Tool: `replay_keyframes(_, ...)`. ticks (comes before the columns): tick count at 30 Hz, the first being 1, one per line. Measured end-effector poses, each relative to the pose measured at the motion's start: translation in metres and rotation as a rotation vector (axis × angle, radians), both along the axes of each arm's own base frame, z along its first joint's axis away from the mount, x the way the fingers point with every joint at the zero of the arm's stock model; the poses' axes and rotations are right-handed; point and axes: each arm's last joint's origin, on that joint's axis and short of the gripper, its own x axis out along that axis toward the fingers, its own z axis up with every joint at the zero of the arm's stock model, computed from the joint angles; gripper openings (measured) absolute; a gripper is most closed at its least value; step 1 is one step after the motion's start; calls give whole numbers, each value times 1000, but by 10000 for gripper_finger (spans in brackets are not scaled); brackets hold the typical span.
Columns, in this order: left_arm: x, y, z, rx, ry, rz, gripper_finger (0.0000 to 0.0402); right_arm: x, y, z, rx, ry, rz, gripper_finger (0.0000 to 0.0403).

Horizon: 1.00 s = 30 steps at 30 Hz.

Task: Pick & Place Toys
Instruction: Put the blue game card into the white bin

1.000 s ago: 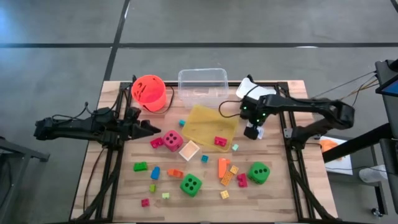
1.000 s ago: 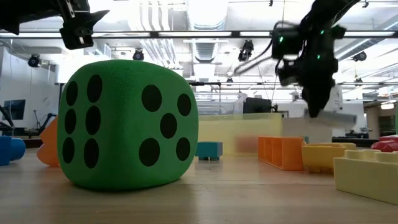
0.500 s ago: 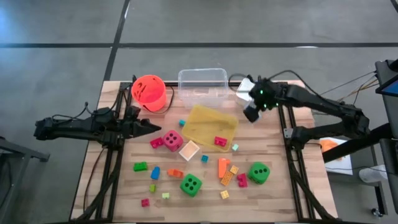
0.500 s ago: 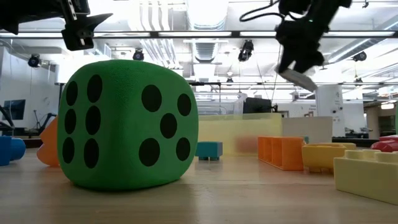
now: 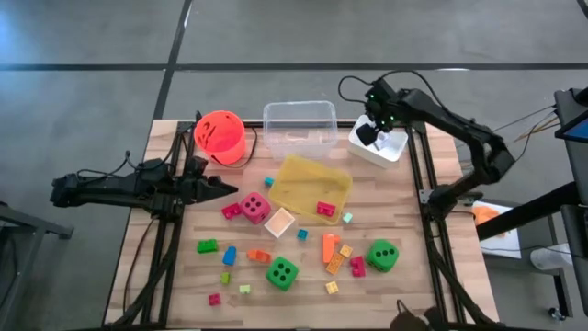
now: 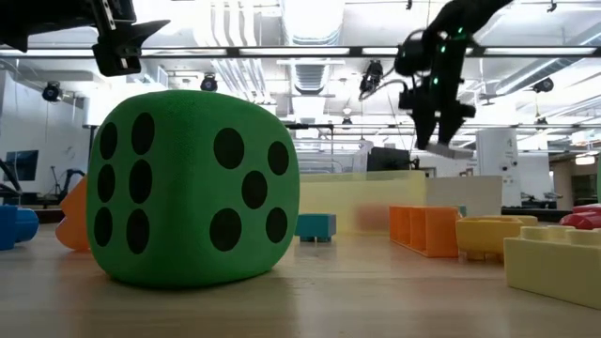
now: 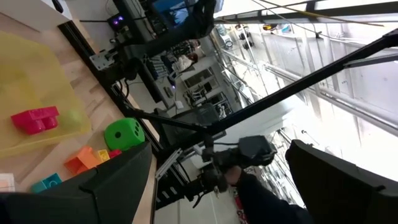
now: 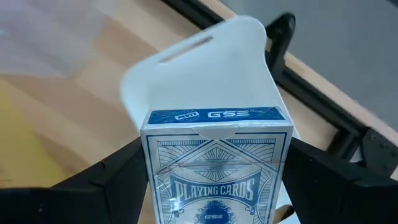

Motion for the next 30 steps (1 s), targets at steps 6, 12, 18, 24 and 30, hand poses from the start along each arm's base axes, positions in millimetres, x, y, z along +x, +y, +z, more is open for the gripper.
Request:
replay_keyframes(6,0,0,0,-1,0,0,370,-2,-14,-27,43,84,-99,296)
replay_keyframes(12,0,0,0,-4,1,0,370,2,-21,-46,60,160,-130,296)
replay_keyframes(18,0,0,0,-12,2,-1,370,8,-20,-62,125,198,-9,296)
replay_keyframes(24,0,0,-1,-14,8,-2,370,11,-8,-73,169,219,111,296)
replay_keyframes(30,0,0,-1,-14,9,-2,370,-2,11,-80,235,196,166,296)
